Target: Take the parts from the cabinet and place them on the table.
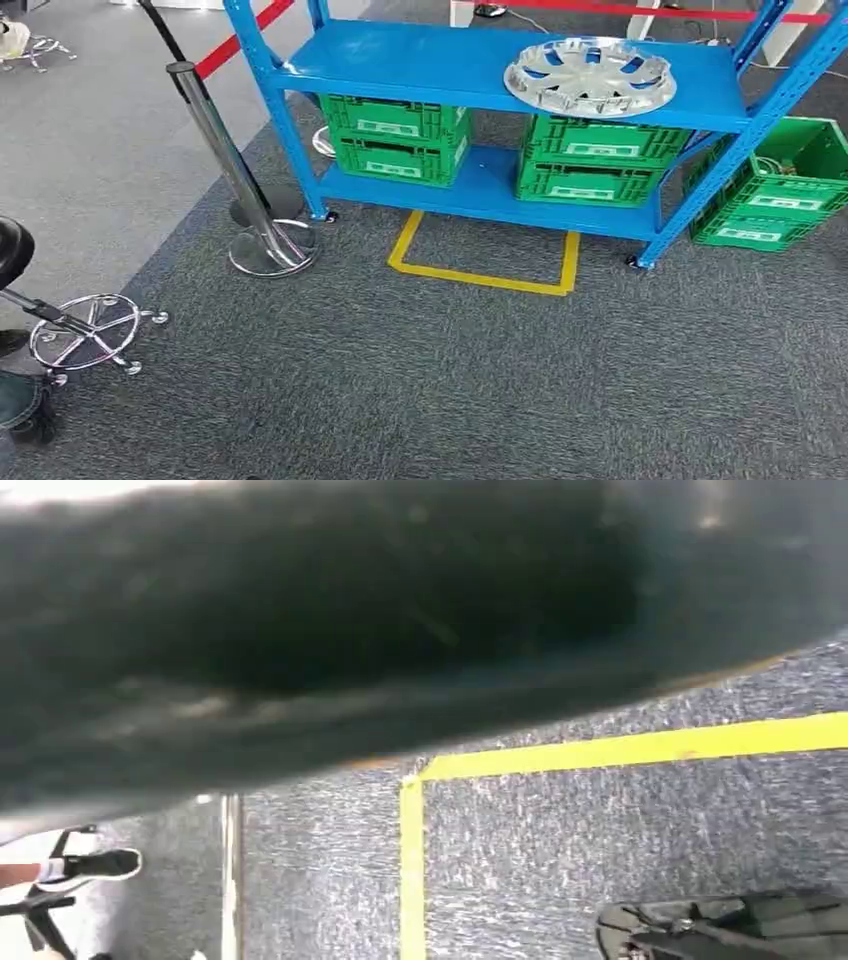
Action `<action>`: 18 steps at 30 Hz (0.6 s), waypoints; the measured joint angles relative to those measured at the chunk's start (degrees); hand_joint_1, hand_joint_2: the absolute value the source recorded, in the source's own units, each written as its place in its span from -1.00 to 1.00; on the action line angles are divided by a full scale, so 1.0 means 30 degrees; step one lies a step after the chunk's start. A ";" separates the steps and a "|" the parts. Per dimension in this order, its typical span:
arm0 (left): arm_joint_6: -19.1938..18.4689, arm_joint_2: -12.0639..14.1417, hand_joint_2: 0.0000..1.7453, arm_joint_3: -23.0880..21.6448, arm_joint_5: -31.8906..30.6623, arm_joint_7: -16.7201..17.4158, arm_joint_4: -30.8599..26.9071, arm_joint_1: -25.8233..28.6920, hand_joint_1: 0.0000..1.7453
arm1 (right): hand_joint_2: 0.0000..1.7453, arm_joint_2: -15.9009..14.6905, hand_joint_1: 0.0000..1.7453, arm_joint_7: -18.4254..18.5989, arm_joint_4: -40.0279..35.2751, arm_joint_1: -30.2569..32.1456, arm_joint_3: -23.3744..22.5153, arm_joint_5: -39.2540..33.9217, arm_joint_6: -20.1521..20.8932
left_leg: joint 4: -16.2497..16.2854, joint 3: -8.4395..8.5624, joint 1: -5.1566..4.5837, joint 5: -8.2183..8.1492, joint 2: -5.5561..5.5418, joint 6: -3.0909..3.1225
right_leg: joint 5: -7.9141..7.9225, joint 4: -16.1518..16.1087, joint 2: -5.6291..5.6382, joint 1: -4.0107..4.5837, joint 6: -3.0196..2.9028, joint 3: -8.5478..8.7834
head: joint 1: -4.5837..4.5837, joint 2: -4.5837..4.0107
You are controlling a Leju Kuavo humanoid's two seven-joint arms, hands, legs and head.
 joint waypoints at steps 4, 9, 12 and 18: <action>0.0000 0.0066 -1.00 0.0022 0.0000 0.0007 -0.0007 0.0042 -1.00 | -1.00 0.0000 -1.00 0.0000 0.0000 0.0016 0.0000 -0.0065 0.0007 | -0.4546 0.1470 0.0201 0.3708 0.0066 -0.0118 | -0.0509 0.0000 0.0080 -0.0152 0.0324 0.0745 | 0.0007 0.0000; -0.0015 0.0051 -1.00 0.0029 -0.0001 0.0007 0.0001 -0.0001 -1.00 | -1.00 0.0000 -1.00 0.0000 0.0000 -0.0065 -0.0007 -0.0080 0.0029 | -0.5596 0.2083 -0.0006 0.2950 0.0043 0.0649 | -0.0953 -0.0239 -0.0012 -0.0097 0.1054 0.0938 | 0.0029 0.0000; 0.0000 0.0088 -1.00 0.0036 0.0007 0.0007 0.0000 -0.0007 -1.00 | -1.00 0.0000 -1.00 0.0000 0.0000 -0.0066 -0.0015 -0.0080 0.0029 | -0.5743 0.2350 0.0044 0.2832 0.0061 0.1056 | -0.2097 0.2033 0.0014 -0.0139 0.1182 -0.0115 | 0.0153 0.0000; -0.0007 0.0051 -1.00 0.0044 0.0007 0.0007 0.0001 0.0068 -1.00 | -1.00 -0.0007 -1.00 0.0000 0.0000 -0.0023 -0.0015 -0.0094 0.0029 | -0.5735 0.3322 -0.0209 0.2061 0.0011 0.1215 | -0.0396 0.3135 0.0017 0.0001 0.0879 -0.2024 | 0.0183 0.0000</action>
